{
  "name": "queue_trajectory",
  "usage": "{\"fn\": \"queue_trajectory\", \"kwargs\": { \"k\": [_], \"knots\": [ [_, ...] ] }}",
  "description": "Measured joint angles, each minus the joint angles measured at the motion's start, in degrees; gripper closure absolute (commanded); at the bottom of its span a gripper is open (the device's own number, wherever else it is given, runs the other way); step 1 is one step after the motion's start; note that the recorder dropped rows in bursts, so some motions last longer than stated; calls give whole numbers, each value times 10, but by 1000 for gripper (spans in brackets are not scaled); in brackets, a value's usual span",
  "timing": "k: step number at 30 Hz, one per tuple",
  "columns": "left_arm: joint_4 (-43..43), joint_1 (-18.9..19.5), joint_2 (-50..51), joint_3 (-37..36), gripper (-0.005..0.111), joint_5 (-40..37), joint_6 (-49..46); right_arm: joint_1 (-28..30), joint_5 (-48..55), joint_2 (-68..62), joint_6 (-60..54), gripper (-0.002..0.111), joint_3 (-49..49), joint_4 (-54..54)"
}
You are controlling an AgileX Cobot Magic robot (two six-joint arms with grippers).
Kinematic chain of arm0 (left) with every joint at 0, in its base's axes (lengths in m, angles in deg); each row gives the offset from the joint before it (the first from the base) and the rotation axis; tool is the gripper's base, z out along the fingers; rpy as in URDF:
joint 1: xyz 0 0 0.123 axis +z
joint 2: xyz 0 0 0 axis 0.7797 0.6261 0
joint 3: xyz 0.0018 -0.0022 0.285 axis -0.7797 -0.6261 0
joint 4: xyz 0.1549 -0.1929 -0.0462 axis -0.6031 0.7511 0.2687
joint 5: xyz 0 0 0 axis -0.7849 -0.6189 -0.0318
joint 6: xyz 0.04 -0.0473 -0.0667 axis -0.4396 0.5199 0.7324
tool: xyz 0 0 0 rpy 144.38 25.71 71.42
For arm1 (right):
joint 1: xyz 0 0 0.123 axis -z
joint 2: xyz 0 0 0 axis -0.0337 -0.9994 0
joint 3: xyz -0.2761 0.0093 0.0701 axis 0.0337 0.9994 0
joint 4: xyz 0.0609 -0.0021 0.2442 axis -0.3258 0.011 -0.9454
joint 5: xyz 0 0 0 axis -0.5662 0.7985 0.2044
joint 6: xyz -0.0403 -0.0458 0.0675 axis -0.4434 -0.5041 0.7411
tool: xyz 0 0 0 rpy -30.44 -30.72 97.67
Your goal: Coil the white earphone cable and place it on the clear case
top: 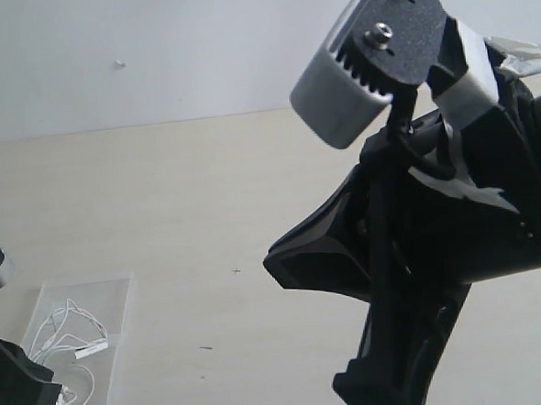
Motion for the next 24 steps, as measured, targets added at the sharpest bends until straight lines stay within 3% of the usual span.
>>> {"fn": "queue_trajectory", "kwargs": {
  "k": [18,24],
  "knots": [
    [-4,0,0,0,106,-24,20,0,0,0,0,108,0,0],
    [-4,0,0,0,84,-20,22,0,0,0,0,108,0,-1]
  ]
}}
